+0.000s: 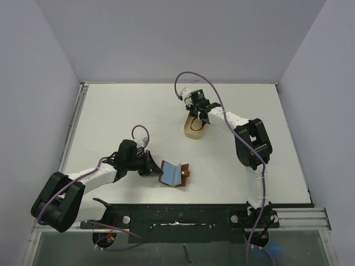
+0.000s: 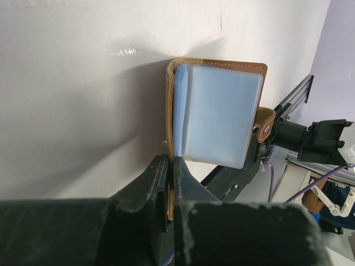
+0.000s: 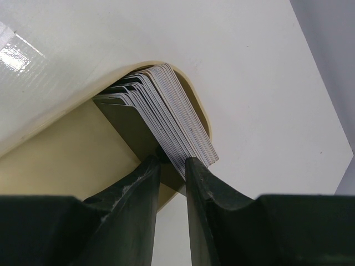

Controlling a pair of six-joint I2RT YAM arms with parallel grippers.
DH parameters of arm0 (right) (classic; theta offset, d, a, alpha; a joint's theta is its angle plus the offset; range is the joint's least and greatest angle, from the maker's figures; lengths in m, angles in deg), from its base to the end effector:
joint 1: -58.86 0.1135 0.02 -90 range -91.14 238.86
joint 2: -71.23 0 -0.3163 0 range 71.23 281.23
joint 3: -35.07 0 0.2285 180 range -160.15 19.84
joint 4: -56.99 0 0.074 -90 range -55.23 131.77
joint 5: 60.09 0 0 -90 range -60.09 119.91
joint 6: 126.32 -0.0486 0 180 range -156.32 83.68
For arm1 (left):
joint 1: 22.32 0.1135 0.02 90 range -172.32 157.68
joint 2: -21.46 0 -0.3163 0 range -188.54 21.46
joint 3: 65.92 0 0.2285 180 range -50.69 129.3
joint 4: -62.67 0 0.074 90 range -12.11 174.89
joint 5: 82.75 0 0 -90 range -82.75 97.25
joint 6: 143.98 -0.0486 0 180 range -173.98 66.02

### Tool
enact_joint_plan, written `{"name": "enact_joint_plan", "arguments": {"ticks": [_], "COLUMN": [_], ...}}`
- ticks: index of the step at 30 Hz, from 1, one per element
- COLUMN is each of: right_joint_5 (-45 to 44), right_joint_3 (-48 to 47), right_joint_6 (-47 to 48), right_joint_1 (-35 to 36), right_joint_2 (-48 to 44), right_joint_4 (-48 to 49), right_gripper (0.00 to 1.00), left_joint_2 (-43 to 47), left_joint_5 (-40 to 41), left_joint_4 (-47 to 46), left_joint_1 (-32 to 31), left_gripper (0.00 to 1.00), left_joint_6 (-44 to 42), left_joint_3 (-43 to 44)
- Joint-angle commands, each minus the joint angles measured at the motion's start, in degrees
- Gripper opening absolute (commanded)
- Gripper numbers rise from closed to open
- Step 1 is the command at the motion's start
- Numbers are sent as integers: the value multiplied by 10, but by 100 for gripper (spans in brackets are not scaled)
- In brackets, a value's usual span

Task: Put the credit cards into the card holder
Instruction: Pick up the credit card from the storage box.

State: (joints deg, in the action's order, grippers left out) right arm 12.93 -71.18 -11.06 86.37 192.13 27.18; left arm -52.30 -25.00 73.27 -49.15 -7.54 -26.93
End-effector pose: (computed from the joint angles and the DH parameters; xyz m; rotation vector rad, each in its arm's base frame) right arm 0.4407 0.2135 0.2427 -0.9019 2.1455 -0.3275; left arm 0.1669 -0.1135 0.2050 -0.1371 2.5829 -1.2249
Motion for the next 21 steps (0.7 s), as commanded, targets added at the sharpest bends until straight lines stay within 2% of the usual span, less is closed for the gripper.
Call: {"name": "enact_joint_plan", "arguments": {"ticks": [1,18,21], "right_joint_5": [-17,-19,-11], "right_joint_3": [-26,-40,-43], "right_joint_6": [1,6,9], "right_joint_1": [-1,-1,-1], "right_joint_2": [-39,-44,-43], "right_joint_4": [24,14,10], "right_gripper": [25,27,24], "left_joint_2": [7,3,0], "left_joint_5": [-15,-17,-18], "left_joint_4": [-37,-45,-47], "left_joint_1": [4,4,4], "left_gripper": [0,0,0], "left_joint_6": [5,7,7], "left_joint_3": [1,-1,0]}}
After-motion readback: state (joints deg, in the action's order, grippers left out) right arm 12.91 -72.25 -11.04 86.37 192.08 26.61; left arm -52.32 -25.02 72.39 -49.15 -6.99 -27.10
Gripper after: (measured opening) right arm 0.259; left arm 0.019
